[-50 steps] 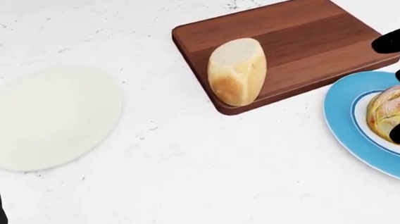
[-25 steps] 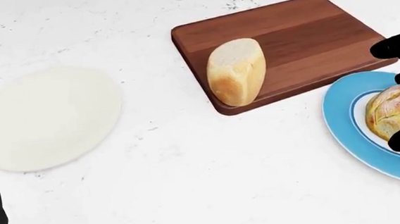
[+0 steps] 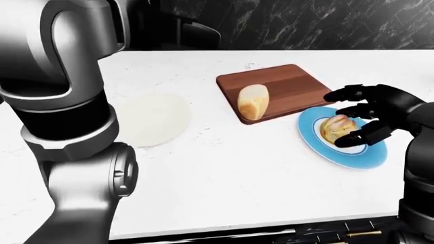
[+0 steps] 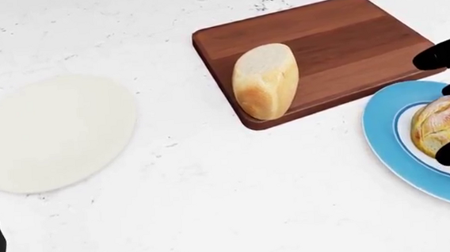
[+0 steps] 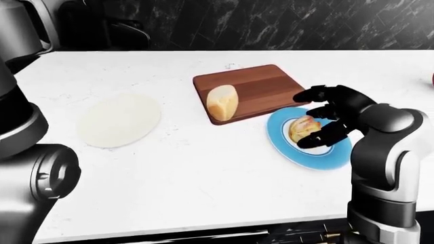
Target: Place all breads on the cutting board.
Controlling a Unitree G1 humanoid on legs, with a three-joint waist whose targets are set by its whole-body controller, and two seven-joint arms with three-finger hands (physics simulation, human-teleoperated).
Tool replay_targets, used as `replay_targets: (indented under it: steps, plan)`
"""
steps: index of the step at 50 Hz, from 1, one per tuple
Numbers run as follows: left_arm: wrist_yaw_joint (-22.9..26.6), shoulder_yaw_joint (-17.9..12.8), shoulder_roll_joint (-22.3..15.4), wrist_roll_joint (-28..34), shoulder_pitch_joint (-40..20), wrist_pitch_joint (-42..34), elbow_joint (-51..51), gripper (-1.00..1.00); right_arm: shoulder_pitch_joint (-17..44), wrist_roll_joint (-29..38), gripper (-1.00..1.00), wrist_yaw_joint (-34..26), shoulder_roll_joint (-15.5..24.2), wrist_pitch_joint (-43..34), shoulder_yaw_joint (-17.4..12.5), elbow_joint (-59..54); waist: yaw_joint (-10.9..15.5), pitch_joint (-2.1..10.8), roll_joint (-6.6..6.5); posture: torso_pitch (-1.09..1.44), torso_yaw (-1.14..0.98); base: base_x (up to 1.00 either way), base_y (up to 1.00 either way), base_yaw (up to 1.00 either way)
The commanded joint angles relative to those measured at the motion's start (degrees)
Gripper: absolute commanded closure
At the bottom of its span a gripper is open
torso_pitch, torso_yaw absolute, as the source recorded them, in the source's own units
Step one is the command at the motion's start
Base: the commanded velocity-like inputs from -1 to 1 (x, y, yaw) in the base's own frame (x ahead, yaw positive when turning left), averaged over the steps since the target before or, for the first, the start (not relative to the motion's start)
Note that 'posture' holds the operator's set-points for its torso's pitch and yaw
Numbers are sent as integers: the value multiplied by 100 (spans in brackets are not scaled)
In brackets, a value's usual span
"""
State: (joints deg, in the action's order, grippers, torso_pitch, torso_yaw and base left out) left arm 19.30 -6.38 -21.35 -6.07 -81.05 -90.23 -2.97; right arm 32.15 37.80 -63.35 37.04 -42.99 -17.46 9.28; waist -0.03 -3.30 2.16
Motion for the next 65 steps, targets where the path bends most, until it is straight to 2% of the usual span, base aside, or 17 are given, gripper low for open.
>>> replay_targets:
  steps: [1,10,25,42,44,58,65]
  plan:
    - [-21,-51,-38,11,-194,190,-93,-100,128,10,-40,27,99,71,-79,121,1,148,24,0,0,0,0,0]
    - [-53,-42,-18,-24,-263,210,-32,-100,120,22,-39,-23,129,37,-108,182,5,147,34,0,0,0,0,0]
    - [-93,-69,-25,-83,-213,191,-93,-100,148,36,-22,90,32,125,-38,92,-3,149,31,0,0,0,0,0]
    - [-177,-116,-30,-180,-239,185,-60,-100,184,75,-18,137,-24,178,3,41,-1,150,31,0,0,0,0,0]
    - [-185,-116,-44,-187,-249,163,-67,-100,162,72,-4,144,-35,187,-3,48,-1,149,30,0,0,0,0,0]
    - [-233,-113,-55,-245,-343,201,28,-100,193,107,-3,160,-3,303,0,-4,4,146,27,0,0,0,0,0]
    - [-259,-122,-39,-265,-310,221,14,-100,235,122,15,215,-25,327,14,-43,0,145,22,0,0,0,0,0]
